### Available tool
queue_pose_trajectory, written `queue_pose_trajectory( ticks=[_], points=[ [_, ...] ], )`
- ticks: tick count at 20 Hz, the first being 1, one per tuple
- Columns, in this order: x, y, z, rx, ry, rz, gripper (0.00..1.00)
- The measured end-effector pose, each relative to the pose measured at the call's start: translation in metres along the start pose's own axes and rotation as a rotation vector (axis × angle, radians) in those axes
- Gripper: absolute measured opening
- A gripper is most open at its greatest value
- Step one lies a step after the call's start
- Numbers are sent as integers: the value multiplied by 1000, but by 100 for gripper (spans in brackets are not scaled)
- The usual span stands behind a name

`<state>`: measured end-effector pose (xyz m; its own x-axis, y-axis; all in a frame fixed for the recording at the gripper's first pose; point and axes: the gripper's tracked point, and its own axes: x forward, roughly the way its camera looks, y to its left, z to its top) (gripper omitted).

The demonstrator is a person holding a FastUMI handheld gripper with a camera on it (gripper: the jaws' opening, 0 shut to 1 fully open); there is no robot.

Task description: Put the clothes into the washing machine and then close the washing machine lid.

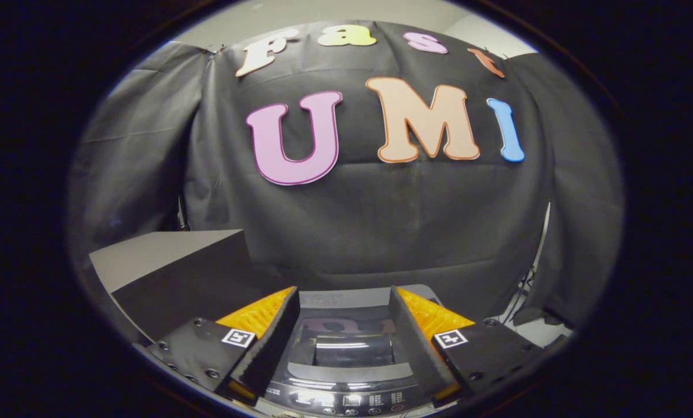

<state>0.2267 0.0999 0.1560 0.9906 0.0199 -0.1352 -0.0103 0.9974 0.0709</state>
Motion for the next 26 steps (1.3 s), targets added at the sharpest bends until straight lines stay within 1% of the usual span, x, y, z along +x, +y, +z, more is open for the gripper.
queue_pose_trajectory(
  ticks=[4, 7, 12, 15, 18, 21, 24, 26],
  points=[
    [-33, -19, -13, 8, -27, -5, 96],
    [-62, -40, -34, 12, -45, -19, 96],
    [-115, -77, -81, 21, -70, -39, 96],
    [-144, -94, -109, 32, -78, -62, 95],
    [-170, -103, -132, 17, -89, -71, 95],
    [-191, -116, -150, 17, -105, -88, 95],
    [-201, -127, -153, 7, -154, -105, 95],
    [-203, -129, -154, 1, -175, -95, 95]
  ],
)
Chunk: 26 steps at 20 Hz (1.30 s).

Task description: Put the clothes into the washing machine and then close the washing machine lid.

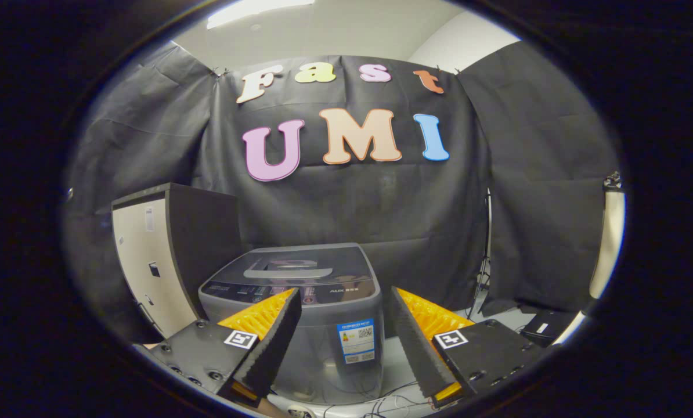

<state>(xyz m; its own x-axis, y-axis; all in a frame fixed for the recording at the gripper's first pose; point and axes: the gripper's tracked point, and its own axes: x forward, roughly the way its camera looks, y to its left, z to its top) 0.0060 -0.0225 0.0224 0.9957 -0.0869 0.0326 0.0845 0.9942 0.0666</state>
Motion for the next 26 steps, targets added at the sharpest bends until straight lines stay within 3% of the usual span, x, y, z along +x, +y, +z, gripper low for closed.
queue_pose_trajectory(
  ticks=[9, 26],
  points=[
    [-5, 16, -9, 1, -19, 58, 96],
    [-6, 7, 21, 51, -99, 77, 96]
  ],
)
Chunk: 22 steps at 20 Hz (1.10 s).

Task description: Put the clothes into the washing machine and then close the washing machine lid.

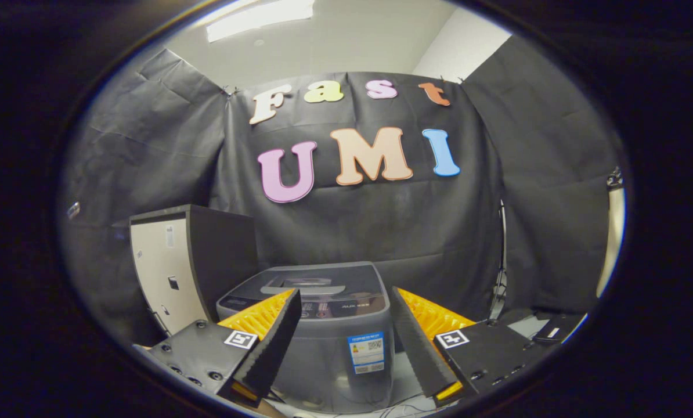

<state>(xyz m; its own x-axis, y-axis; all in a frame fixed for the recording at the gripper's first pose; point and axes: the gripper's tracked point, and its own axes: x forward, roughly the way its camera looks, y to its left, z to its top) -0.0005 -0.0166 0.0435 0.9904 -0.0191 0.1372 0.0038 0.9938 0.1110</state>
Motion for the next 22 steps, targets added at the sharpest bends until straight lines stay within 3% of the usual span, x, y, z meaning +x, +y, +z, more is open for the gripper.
queue_pose_trajectory(
  ticks=[14, 22],
  points=[
    [26, 13, 0, -39, -18, 52, 96],
    [19, 10, -41, -93, 109, 37, 96]
  ],
)
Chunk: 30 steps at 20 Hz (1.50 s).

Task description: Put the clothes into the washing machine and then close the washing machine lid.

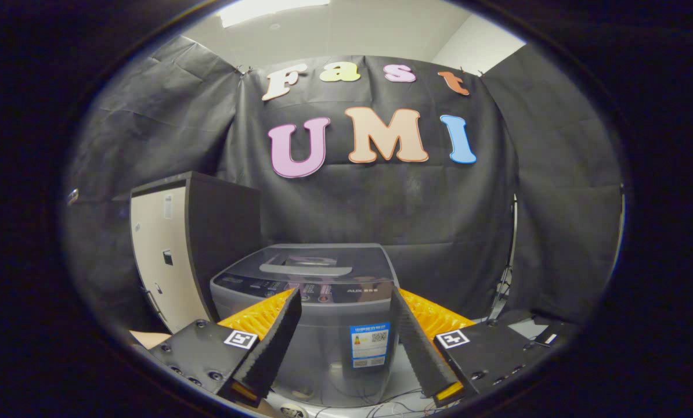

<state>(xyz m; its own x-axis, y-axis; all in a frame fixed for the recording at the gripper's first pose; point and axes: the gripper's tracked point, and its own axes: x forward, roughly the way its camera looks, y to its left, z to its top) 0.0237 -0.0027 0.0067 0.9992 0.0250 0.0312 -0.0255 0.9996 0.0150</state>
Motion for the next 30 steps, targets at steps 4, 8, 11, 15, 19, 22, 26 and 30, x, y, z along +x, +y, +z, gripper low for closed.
queue_pose_trajectory(
  ticks=[4, 8, 11, 15, 19, 22, 26, 30],
  points=[
    [-6, -4, -5, -14, 15, -12, 96],
    [-4, -3, -5, -15, 18, -11, 96],
    [-4, -2, -6, -15, 18, -9, 96],
    [-4, -2, -7, -15, 18, -8, 96],
    [-4, -2, -8, -15, 17, -7, 96],
    [-4, -2, -8, -16, 18, -5, 96],
    [-4, -1, -8, -16, 19, 1, 96],
    [-10, -1, -5, -16, 21, 0, 96]
  ],
)
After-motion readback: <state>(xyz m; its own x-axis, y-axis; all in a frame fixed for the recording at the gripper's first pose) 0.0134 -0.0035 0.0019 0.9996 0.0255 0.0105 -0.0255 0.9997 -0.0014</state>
